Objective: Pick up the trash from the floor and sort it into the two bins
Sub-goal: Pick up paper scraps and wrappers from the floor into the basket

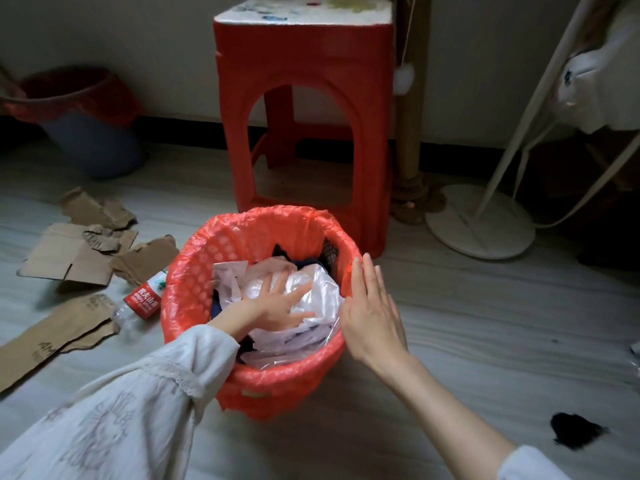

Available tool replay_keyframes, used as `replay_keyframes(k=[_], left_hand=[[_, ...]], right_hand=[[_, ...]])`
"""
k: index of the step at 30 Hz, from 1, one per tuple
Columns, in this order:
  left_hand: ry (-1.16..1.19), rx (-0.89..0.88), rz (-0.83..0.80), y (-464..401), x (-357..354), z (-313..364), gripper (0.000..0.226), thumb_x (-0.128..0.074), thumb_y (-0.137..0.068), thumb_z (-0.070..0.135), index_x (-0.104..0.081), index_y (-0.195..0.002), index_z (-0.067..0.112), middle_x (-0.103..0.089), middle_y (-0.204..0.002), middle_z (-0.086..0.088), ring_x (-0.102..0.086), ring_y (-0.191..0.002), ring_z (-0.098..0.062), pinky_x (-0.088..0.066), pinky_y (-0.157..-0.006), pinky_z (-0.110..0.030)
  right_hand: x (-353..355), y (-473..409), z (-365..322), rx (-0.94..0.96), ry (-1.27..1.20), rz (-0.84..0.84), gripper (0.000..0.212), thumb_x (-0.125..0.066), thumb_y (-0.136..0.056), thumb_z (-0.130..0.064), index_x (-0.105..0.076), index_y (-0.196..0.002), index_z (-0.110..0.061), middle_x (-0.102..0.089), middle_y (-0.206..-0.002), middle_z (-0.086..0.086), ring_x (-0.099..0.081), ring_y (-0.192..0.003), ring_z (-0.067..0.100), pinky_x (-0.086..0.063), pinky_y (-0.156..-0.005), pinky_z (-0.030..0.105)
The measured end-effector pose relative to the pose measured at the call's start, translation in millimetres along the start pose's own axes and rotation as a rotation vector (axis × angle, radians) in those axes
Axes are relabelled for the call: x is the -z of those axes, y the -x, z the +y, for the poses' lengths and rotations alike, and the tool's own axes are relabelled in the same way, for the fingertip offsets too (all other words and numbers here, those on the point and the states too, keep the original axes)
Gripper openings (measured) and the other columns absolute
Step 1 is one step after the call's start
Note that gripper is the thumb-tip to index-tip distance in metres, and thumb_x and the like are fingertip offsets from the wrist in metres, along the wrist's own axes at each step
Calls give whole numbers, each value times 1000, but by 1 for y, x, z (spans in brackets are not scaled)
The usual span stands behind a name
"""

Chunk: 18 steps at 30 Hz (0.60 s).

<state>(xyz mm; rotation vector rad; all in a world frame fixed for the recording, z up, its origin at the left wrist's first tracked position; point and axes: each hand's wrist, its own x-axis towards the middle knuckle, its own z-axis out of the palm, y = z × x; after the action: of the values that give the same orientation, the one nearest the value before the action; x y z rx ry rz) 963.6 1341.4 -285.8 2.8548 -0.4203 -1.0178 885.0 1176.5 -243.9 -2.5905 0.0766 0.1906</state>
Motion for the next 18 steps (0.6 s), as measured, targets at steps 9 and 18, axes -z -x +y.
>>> replay_keyframes(k=[9, 18], left_hand=[[278, -132, 555, 60, 13, 23, 49, -41, -95, 13, -33, -142, 24, -3, -156, -11, -4, -144, -30, -16, -110, -60], [277, -534, 962, 94, 13, 115, 43, -49, -83, 10, -53, -126, 6, -45, -136, -20, -45, -124, -38, -41, -99, -46]], right_hand=[[29, 21, -1, -4, -54, -32, 54, -24, -100, -35, -3, -150, -24, 0, -159, -2, 2, -146, 14, -5, -118, 42], [90, 100, 54, -193, 30, -26, 56, -37, -97, -33, -13, -148, -26, -34, -149, 3, -36, -134, 23, -32, -105, 34]])
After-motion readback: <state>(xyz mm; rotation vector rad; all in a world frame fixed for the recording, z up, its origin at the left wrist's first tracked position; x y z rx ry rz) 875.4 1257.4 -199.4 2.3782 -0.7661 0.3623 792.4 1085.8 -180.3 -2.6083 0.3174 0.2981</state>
